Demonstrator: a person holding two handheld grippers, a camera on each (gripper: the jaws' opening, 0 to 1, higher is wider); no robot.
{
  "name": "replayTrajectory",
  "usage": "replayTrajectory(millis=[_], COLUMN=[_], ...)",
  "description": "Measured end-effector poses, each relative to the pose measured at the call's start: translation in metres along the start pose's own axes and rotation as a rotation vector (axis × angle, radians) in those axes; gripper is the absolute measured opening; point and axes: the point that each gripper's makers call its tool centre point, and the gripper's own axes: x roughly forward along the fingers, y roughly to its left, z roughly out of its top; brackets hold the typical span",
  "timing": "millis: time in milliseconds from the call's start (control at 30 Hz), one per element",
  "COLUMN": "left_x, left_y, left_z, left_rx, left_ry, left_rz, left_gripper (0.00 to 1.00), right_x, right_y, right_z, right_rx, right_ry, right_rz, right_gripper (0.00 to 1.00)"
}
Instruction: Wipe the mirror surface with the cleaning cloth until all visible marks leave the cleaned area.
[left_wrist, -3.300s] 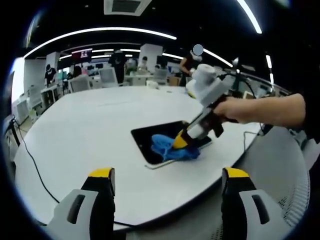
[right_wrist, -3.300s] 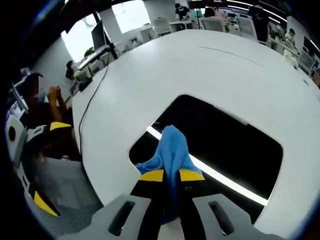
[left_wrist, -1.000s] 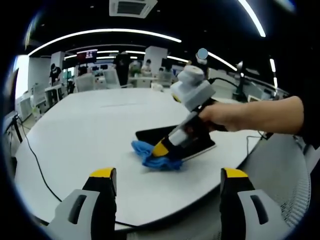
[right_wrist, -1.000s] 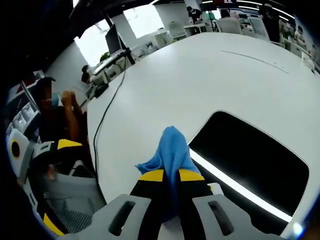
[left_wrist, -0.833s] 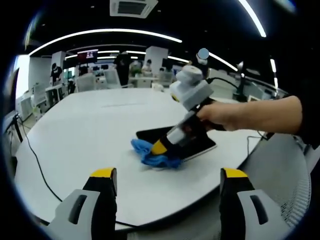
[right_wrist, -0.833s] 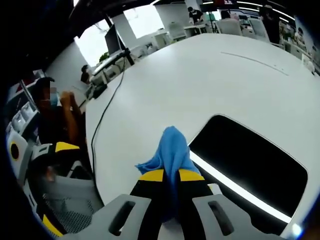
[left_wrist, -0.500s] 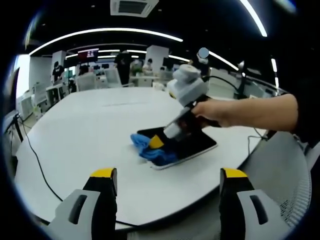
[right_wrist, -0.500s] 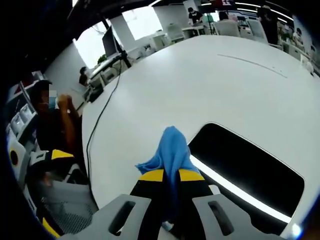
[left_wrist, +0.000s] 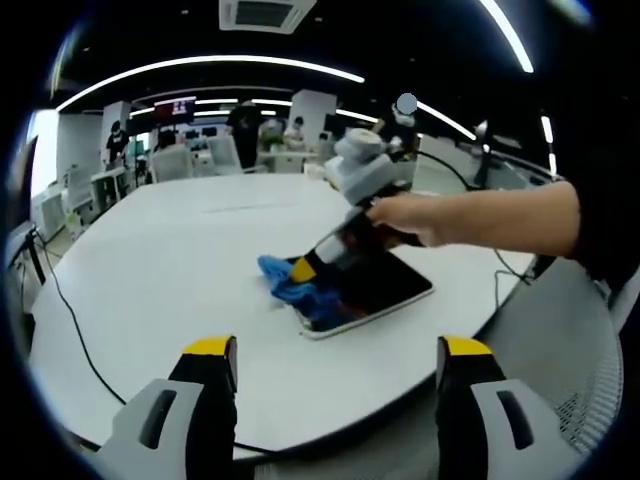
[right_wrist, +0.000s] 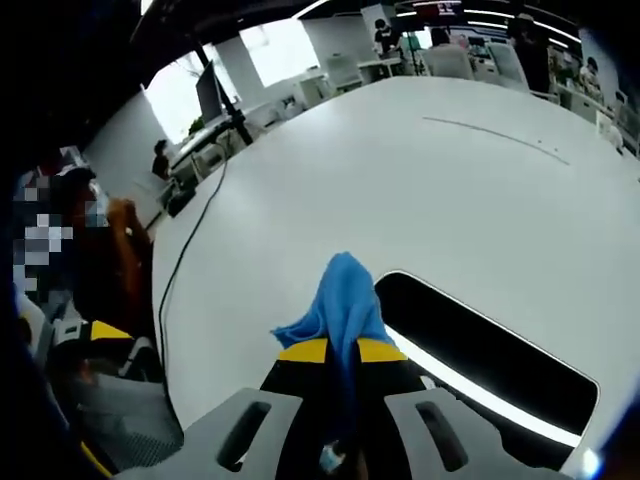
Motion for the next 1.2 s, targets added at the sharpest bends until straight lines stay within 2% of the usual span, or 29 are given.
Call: replayTrajectory(millis=[667,833,1200], left_x=[0.001,0.001,0.001], left_y=[0.001,0.001,0.002], left_z=[-0.001,-0.001,-0.002], left_rx=[0.001,0.000,0.000], left_ry=[0.007,0.008,0.011], left_rz=[0.003,0.001,0.005], left_gripper=[0.80,0.80,0.78], right_x=[0.007,0.009,0.010], right_y=[-0.021,-0.026,-0.027], right_z=[0.017,0.021,0.025], right_rx=[-0.050,-0.035,-0.046], right_ry=[-0.003,-0.011,-0.020], right_rz=[-0.044,-0.045,-0.063], right_gripper=[0.04,0.04,0.04])
